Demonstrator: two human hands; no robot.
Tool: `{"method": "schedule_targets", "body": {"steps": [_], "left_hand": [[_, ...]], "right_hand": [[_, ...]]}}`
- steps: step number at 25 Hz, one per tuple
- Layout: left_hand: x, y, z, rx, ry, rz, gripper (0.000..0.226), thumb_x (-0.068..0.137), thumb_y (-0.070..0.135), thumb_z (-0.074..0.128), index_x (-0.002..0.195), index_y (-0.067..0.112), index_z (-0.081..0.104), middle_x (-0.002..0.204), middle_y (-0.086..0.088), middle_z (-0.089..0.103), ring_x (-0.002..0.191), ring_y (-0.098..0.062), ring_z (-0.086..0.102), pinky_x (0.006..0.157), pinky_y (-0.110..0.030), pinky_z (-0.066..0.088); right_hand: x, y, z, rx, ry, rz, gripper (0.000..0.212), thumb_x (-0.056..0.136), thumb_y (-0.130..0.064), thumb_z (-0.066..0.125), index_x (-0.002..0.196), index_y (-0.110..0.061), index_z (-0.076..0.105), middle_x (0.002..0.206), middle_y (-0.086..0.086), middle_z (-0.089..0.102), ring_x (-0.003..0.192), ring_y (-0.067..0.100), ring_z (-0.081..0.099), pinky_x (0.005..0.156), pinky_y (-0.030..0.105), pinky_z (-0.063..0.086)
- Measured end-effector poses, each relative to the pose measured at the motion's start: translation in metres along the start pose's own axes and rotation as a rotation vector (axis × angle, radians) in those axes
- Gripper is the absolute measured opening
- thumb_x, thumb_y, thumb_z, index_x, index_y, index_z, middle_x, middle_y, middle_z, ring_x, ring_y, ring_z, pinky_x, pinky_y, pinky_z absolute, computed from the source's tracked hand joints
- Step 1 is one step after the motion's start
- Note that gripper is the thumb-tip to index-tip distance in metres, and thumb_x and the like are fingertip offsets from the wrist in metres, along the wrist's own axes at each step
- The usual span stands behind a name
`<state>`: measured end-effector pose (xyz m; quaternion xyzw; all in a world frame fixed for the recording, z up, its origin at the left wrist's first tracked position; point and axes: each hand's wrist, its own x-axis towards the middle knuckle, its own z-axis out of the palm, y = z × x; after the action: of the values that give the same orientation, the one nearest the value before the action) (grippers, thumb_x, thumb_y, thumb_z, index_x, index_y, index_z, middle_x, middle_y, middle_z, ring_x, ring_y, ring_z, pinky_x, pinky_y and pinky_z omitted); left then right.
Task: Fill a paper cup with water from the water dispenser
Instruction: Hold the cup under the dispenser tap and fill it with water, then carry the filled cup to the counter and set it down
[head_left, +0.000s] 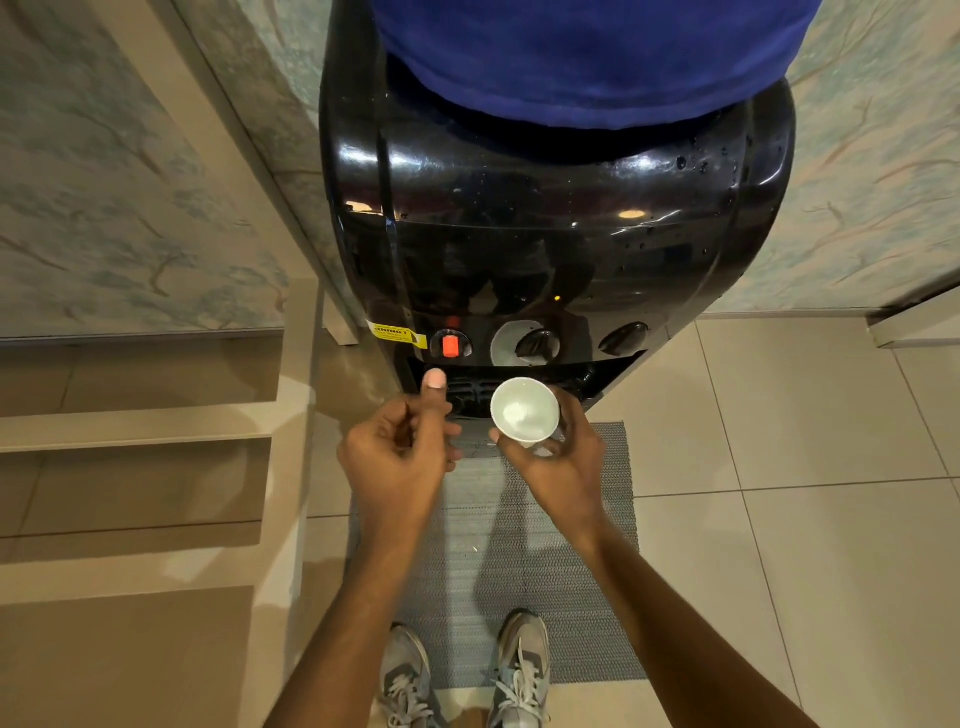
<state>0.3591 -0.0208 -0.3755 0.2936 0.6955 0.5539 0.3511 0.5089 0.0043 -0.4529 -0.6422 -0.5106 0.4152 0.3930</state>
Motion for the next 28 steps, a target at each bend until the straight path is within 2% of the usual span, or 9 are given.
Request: {"method": "schedule_targets", "body": {"steps": [3, 6, 10, 14, 16, 18, 21, 25, 28], "left_hand": [[-0.001, -0.009, -0.009, -0.042, 0.040, -0.182, 0.048, 0.093, 0.051, 0.065, 0.079, 0.006, 0.077, 0.067, -0.010, 0.077, 0.063, -0.023, 0.076, 0.060, -0.034, 0.063], [-0.013, -0.015, -0.018, -0.129, 0.017, -0.430, 0.046, 0.097, 0.051, 0.061, 0.093, 0.009, 0.078, 0.089, -0.011, 0.082, 0.089, -0.024, 0.079, 0.078, -0.038, 0.064], [-0.031, 0.014, -0.026, -0.313, -0.089, -0.701, 0.038, 0.100, 0.042, 0.060, 0.110, 0.009, 0.075, 0.116, -0.019, 0.076, 0.102, -0.024, 0.071, 0.100, -0.043, 0.054], [-0.043, 0.074, -0.046, -0.469, -0.112, -0.776, 0.032, 0.102, 0.039, 0.058, 0.107, 0.012, 0.074, 0.109, -0.015, 0.071, 0.108, -0.027, 0.064, 0.101, -0.044, 0.053], [-0.050, 0.106, -0.059, -0.524, -0.129, -0.756, 0.029, 0.103, 0.035, 0.058, 0.109, 0.011, 0.074, 0.099, -0.009, 0.077, 0.103, -0.025, 0.069, 0.092, -0.041, 0.058], [-0.054, 0.139, -0.073, -0.564, -0.145, -0.718, 0.024, 0.102, 0.029, 0.061, 0.110, 0.010, 0.074, 0.087, -0.006, 0.081, 0.091, -0.020, 0.075, 0.080, -0.035, 0.063], [-0.059, 0.186, -0.089, -0.604, -0.147, -0.680, 0.019, 0.101, 0.020, 0.063, 0.110, 0.006, 0.073, 0.085, -0.007, 0.082, 0.076, -0.016, 0.079, 0.075, -0.032, 0.063], [-0.060, 0.245, -0.107, -0.682, -0.136, -0.618, 0.018, 0.101, 0.016, 0.062, 0.108, 0.004, 0.072, 0.079, -0.008, 0.082, 0.064, -0.013, 0.078, 0.054, -0.025, 0.064], [-0.059, 0.288, -0.121, -0.731, -0.122, -0.553, 0.015, 0.098, 0.015, 0.066, 0.104, 0.004, 0.073, 0.077, -0.009, 0.081, 0.061, -0.014, 0.078, 0.050, -0.024, 0.062]], "right_hand": [[-0.017, -0.013, -0.003, -0.006, -0.017, -0.050, 0.067, 0.066, -0.020, 0.096, 0.120, -0.034, 0.059, 0.104, -0.039, 0.065, 0.104, -0.016, 0.063, 0.079, 0.015, 0.058], [-0.035, -0.038, -0.008, 0.024, -0.052, -0.096, 0.066, 0.067, -0.019, 0.096, 0.120, -0.037, 0.060, 0.107, -0.038, 0.066, 0.106, -0.008, 0.066, 0.084, 0.019, 0.060], [-0.056, -0.080, -0.014, 0.052, -0.114, -0.136, 0.063, 0.068, -0.020, 0.096, 0.116, -0.042, 0.061, 0.107, -0.033, 0.069, 0.106, -0.002, 0.069, 0.083, 0.018, 0.059], [-0.075, -0.137, -0.021, 0.056, -0.198, -0.170, 0.064, 0.068, -0.019, 0.096, 0.110, -0.048, 0.056, 0.103, -0.047, 0.063, 0.104, -0.018, 0.062, 0.075, 0.005, 0.052], [-0.083, -0.171, -0.027, 0.047, -0.204, -0.218, 0.064, 0.067, -0.024, 0.097, 0.113, -0.048, 0.058, 0.104, -0.044, 0.065, 0.105, -0.013, 0.064, 0.077, 0.006, 0.053], [-0.087, -0.207, -0.032, 0.055, -0.179, -0.294, 0.066, 0.067, -0.027, 0.097, 0.121, -0.040, 0.062, 0.111, -0.030, 0.071, 0.109, 0.001, 0.069, 0.084, 0.018, 0.058], [-0.093, -0.261, -0.038, 0.075, -0.191, -0.348, 0.065, 0.067, -0.030, 0.096, 0.123, -0.034, 0.064, 0.113, -0.019, 0.074, 0.111, 0.006, 0.070, 0.090, 0.027, 0.061], [-0.097, -0.334, -0.050, 0.070, -0.241, -0.445, 0.064, 0.069, -0.029, 0.096, 0.124, -0.028, 0.064, 0.113, -0.019, 0.072, 0.112, 0.000, 0.067, 0.090, 0.016, 0.055], [-0.099, -0.382, -0.057, 0.056, -0.254, -0.499, 0.064, 0.069, -0.035, 0.095, 0.125, -0.024, 0.065, 0.114, -0.017, 0.072, 0.112, -0.001, 0.066, 0.091, 0.014, 0.054]]}}
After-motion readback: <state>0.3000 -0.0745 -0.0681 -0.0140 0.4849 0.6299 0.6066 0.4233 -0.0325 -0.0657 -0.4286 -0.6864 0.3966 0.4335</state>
